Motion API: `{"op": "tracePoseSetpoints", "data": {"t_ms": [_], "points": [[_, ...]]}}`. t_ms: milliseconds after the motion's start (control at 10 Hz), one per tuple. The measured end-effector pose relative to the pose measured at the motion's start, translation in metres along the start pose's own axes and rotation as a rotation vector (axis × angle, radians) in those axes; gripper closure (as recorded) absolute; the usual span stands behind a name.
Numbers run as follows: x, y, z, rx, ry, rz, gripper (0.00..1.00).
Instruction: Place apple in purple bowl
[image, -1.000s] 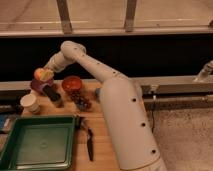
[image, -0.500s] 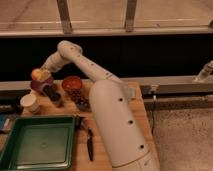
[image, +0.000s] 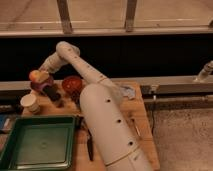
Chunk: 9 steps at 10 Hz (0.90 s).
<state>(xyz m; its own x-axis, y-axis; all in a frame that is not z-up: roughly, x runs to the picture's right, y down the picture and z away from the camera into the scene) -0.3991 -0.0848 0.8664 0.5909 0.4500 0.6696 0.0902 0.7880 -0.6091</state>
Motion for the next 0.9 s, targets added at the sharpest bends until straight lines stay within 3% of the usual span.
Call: {"op": "tracePoseSetpoints", "data": {"t_ms": [200,300,500,600,700,900], "points": [[0.002,-0.001,0.008,0.016,-0.001,-0.007,1.00],[0.002,-0.002,0.009,0.062,0.007,-0.001,1.00],[-0.001,-0.005,0.010,0.263,0.030,0.034,1.00],[-0.004,-0.005,0.014,0.328,0.039,0.038,1.00],[-0.007,-0.004,0.019,0.363,0.048,0.038,1.00],[-0.009,-0.005,0.028,0.335,0.066,0.042,1.00]]}}
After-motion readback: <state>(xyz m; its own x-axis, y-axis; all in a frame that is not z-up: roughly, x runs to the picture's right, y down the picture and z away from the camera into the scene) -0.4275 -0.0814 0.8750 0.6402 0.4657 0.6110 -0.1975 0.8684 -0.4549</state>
